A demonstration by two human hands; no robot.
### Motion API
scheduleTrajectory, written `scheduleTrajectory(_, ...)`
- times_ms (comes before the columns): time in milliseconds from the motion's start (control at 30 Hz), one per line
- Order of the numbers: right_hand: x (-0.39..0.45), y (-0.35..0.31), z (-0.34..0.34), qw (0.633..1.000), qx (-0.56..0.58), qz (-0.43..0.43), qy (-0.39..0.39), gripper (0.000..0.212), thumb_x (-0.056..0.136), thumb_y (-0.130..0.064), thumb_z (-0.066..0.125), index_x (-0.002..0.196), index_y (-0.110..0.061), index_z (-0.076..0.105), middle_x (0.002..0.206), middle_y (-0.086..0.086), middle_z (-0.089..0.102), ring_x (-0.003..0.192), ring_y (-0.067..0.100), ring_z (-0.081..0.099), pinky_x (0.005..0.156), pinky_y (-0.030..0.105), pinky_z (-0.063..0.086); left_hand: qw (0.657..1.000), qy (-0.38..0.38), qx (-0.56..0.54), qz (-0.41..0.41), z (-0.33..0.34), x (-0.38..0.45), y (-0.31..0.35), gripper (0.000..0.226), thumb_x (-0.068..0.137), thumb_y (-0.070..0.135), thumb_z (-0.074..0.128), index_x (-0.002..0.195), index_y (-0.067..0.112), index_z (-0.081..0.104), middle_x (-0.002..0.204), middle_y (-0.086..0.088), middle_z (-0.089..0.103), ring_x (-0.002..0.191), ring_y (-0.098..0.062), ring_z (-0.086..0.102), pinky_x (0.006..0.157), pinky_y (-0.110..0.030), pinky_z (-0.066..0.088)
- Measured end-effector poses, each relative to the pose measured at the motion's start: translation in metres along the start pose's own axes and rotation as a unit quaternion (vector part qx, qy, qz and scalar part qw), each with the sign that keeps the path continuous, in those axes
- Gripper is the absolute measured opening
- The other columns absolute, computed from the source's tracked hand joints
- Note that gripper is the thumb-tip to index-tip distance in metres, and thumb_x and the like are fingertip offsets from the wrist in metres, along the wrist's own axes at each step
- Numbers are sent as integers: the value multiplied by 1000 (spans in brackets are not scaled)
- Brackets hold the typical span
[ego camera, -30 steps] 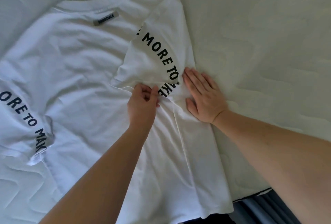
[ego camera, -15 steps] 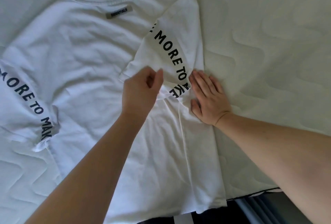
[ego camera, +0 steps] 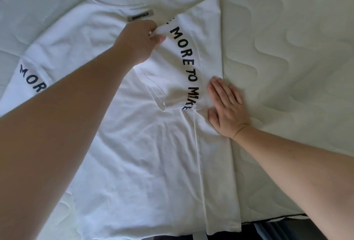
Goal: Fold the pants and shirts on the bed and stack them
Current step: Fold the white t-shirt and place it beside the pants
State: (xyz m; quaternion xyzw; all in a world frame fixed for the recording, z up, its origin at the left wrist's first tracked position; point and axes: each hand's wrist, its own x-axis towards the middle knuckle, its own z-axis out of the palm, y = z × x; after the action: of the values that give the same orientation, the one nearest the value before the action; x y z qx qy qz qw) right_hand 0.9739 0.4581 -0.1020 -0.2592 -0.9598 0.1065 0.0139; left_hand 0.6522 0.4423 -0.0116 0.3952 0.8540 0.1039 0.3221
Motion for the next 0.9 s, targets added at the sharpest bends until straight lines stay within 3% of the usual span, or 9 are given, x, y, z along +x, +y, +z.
scheduleTrajectory(100, 0, 1, 0, 1000, 0, -3, 0, 69, 88, -29, 40, 152, -4, 29, 161, 11, 24, 150, 21, 18, 120, 43, 20, 999, 29, 35, -21, 9, -1, -5, 28, 99, 44, 51, 99, 18, 61, 86, 0, 57, 90, -25, 55, 71, -28, 34)
scheduleTrajectory(200, -1, 1, 1, 1000, -2, -5, 1, 69, 88, -28, 40, 152, -4, 30, 161, 11, 24, 150, 21, 19, 120, 43, 20, 996, 60, -31, -62, 17, -10, -12, 36, 99, 49, 49, 110, 16, 62, 95, 4, 61, 100, -22, 60, 80, -28, 42)
scheduleTrajectory(333, 0, 1, 1, 1000, -5, -4, -1, 70, 87, -28, 42, 153, -5, 29, 161, 10, 23, 150, 21, 19, 120, 43, 20, 993, 103, 25, -50, 23, -41, -9, 52, 91, 54, 58, 128, 19, 50, 119, 0, 56, 117, -27, 52, 99, -44, 40)
scheduleTrajectory(433, 0, 1, 1, 1000, -8, -6, -3, 71, 87, -29, 41, 153, -6, 28, 162, 10, 22, 150, 21, 18, 121, 43, 18, 972, 215, 37, 89, 32, -78, 4, 45, 91, 44, 58, 120, 9, 56, 115, -12, 58, 105, -34, 55, 89, -44, 43)
scheduleTrajectory(533, 0, 0, 2, 1000, -9, -5, -3, 71, 88, -29, 42, 153, -6, 27, 162, 10, 22, 150, 20, 18, 120, 44, 20, 972, 122, 67, 188, 57, -117, 11, 43, 88, 51, 62, 108, 13, 65, 105, -10, 62, 95, -33, 58, 80, -42, 43)
scheduleTrajectory(600, -1, 0, 1, 1000, -11, -4, -5, 71, 88, -29, 42, 153, -7, 26, 162, 10, 21, 150, 20, 17, 119, 45, 21, 972, 52, 128, 189, 76, -138, 6, 42, 84, 46, 69, 113, 16, 65, 107, -7, 62, 97, -31, 58, 84, -43, 42)
scheduleTrajectory(667, -1, -1, 1, 1000, -14, -2, -5, 71, 88, -29, 42, 153, -7, 27, 162, 9, 21, 150, 20, 17, 119, 45, 22, 975, 41, 140, 165, 90, -151, -1, 27, 86, 23, 71, 112, 15, 66, 105, -7, 63, 95, -33, 59, 84, -43, 42)
scheduleTrajectory(767, -1, -1, -2, 1000, -12, -1, -7, 70, 88, -29, 42, 153, -7, 27, 162, 9, 22, 150, 20, 18, 120, 44, 21, 976, 99, 107, 163, 97, -160, -9, 16, 84, -1, 66, 98, 7, 69, 91, -12, 64, 78, -35, 60, 71, -45, 49)
scheduleTrajectory(900, -2, -1, -12, 998, -23, -11, -53, 70, 93, -37, 36, 156, -10, 20, 164, 8, 15, 151, 19, 12, 121, 43, 15, 967, 161, 93, 176, 99, -167, -9, 17, 77, -10, 65, 89, 2, 68, 87, -15, 62, 73, -35, 57, 66, -44, 50)
